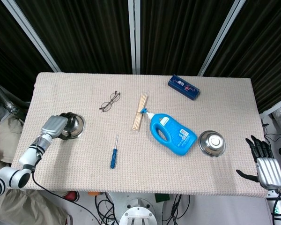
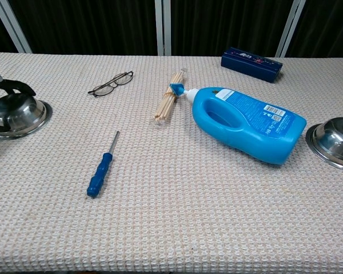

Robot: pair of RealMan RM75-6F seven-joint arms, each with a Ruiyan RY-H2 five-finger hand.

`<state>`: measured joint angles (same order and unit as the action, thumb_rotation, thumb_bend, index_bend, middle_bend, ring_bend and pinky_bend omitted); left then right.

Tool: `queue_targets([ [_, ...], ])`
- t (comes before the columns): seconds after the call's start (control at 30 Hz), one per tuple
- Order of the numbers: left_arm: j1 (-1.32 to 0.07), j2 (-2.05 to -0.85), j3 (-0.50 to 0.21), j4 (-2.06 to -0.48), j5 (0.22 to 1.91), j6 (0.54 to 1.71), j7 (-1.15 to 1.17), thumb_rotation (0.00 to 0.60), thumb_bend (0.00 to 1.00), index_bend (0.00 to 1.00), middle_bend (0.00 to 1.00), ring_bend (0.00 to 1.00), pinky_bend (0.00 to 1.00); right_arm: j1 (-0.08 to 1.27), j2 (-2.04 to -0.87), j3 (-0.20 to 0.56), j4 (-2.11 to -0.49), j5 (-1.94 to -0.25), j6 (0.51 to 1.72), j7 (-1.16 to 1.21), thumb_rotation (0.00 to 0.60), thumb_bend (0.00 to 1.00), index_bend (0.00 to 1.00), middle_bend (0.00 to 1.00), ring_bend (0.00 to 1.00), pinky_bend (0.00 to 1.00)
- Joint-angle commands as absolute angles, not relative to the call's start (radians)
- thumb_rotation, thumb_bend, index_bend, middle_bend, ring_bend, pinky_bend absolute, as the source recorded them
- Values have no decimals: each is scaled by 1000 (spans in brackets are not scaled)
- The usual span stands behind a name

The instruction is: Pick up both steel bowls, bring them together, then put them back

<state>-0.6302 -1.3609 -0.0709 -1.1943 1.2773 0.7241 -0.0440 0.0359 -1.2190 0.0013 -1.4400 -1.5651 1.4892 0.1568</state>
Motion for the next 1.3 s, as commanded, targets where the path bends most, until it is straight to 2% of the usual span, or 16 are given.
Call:
queue_targets([
  [0.03, -624, -1353, -74, -1209, 1278, 748, -38, 600, 307, 404, 354, 275, 468, 35, -1219, 2, -1439, -1565, 1490, 158, 600, 135, 0, 0, 0, 0],
  [0.17, -601, -1313, -92, -1275, 1302, 833, -65, 600, 308, 431, 383, 299, 495, 40, -1217, 3, -1439, -1561, 1482, 156, 600, 139, 0, 0, 0, 0],
  [0.33, -538, -1231, -136, -1404, 1372, 1033, -192, 600, 305, 433, 387, 302, 502, 72, -1208, 19, -1452, -1539, 1427, 124, 600, 139, 0, 0, 0, 0],
  [0.5, -447, -1212, -188, -1492, 1463, 1313, -411, 600, 295, 461, 414, 328, 520, 160, -1192, 48, -1477, -1492, 1281, 59, 600, 138, 0, 0, 0, 0],
  [0.63, -402, -1212, -198, -1549, 1523, 1446, -562, 600, 288, 484, 433, 347, 523, 239, -1180, 76, -1508, -1444, 1158, -8, 600, 139, 0, 0, 0, 0],
  [0.8, -373, -1195, -176, -1598, 1580, 1505, -684, 600, 288, 491, 439, 352, 530, 329, -1166, 109, -1552, -1328, 1005, -144, 600, 144, 0, 0, 0, 0],
  [0.97, -359, -1190, -163, -1600, 1600, 1529, -700, 600, 288, 491, 439, 352, 530, 412, -1157, 121, -1575, -1188, 863, -263, 600, 170, 0, 0, 0, 0],
  [1.3, -362, -1183, -157, -1591, 1597, 1516, -734, 600, 288, 491, 439, 352, 528, 511, -1188, 105, -1563, -1006, 734, -339, 600, 182, 0, 50, 0, 0],
])
